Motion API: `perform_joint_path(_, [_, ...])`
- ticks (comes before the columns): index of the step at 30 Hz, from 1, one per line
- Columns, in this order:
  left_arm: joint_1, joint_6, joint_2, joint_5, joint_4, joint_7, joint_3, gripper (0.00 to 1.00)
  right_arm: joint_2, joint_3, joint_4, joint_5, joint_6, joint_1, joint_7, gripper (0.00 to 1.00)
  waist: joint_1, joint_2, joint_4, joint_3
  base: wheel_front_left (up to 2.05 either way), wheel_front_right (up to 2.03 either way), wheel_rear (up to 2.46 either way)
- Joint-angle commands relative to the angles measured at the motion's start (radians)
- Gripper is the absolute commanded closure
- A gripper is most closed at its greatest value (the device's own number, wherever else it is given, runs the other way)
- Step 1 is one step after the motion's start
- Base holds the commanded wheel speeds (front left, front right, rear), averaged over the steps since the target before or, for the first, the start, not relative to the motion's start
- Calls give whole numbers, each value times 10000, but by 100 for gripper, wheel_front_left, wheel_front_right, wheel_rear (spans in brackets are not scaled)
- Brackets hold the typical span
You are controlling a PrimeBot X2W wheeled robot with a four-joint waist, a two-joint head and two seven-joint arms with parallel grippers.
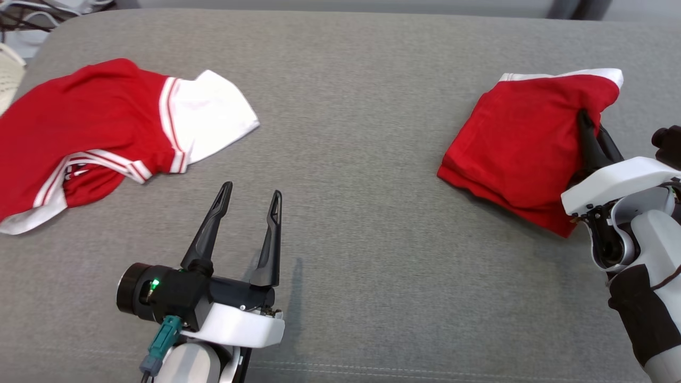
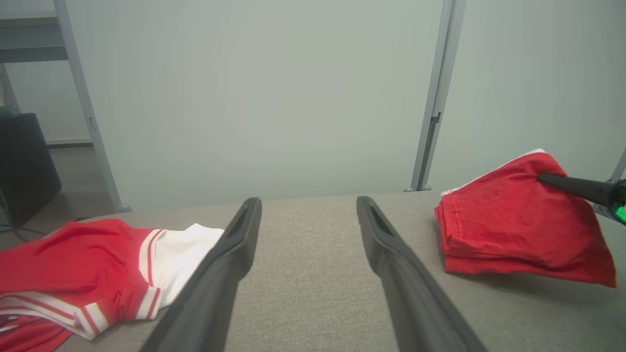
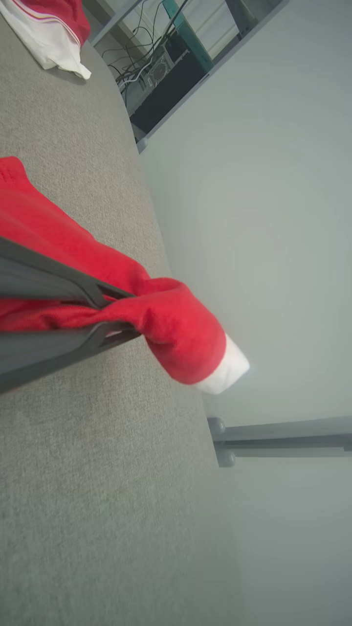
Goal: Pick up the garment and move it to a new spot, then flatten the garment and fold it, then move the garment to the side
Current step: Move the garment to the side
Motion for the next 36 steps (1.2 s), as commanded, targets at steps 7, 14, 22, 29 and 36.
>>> perform_joint_path(7, [-677, -297, 37, 474, -300, -49, 388, 0, 353, -1066, -759, -674, 4, 485, -144, 100, 0, 0, -1314, 478, 0, 0, 0])
perform_joint_path(14, [-926, -584, 37, 787, -230, -49, 478, 0, 769, -1869, -1178, -960, 4, 922, -144, 100, 0, 0, -2442, 710, 0, 0, 0])
perform_joint_path(22, [-1105, -773, 45, 958, -134, -49, 648, 0, 1212, -2369, -1527, -1031, 4, 1420, -145, 100, 0, 0, -3751, 909, 0, 0, 0])
perform_joint_path(29, [-1129, -902, 150, 1169, -109, -49, 680, 0, 1460, -2631, -1648, -1021, 4, 1732, -145, 100, 0, 0, -4517, 1135, 0, 0, 0])
perform_joint_path(36, [-1147, -956, 186, 1270, -48, -49, 621, 0, 1841, -3456, -2022, 760, 4, 1555, -145, 100, 0, 0, -4700, 1289, 0, 0, 0])
